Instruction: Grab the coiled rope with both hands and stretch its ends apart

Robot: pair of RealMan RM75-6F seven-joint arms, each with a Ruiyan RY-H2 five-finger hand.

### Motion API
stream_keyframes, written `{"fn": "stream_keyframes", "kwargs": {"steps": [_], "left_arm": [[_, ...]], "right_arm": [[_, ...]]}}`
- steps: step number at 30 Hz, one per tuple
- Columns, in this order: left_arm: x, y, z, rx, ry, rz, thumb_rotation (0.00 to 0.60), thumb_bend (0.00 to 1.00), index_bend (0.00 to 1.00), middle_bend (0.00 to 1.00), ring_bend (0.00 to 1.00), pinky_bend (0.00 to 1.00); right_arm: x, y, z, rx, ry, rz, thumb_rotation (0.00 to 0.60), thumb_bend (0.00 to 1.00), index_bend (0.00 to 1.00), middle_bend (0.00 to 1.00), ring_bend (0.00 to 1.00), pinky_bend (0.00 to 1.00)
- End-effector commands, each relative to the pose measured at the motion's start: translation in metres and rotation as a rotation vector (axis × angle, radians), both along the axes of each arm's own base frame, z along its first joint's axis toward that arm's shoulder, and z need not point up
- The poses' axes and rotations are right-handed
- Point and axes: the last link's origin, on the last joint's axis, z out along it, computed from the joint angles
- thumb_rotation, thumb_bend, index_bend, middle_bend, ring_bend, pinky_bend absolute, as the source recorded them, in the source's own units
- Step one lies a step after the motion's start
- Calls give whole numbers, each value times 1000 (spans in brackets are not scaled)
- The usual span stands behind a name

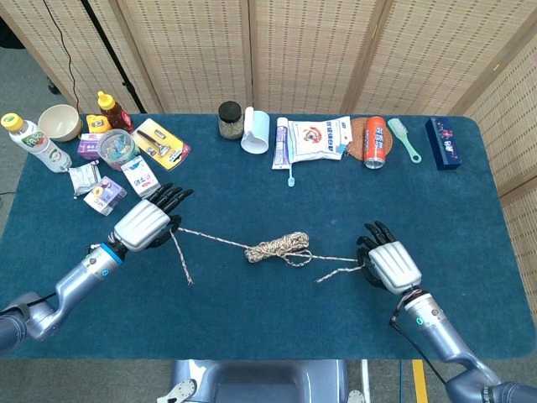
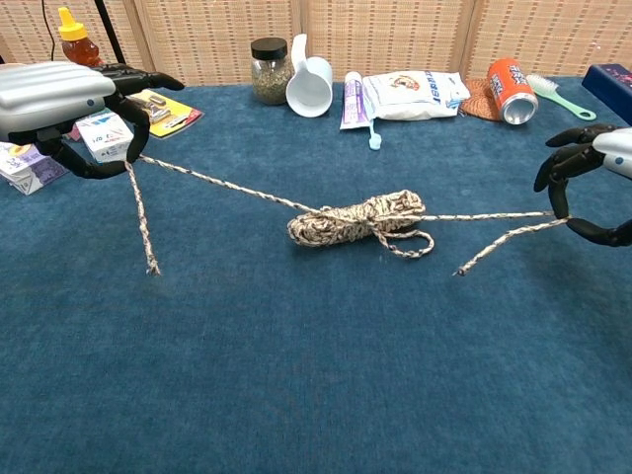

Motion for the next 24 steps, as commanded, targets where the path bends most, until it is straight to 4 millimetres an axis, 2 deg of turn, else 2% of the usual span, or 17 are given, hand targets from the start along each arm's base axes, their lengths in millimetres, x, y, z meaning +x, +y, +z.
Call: {"fn": "stream_keyframes", "kwargs": {"steps": [1,24], "left_arm": [[-3,2,5,13,-2,9,600,386,693,41,0,0],[-34,12,43,106,12,92,600,386,693,41,0,0]], "right_arm": [[-2,-1,3,-8,3,-6,600,515,627,296,78,0],[-20,-2,19,-65,22,-60,600,514,627,296,78,0]]}}
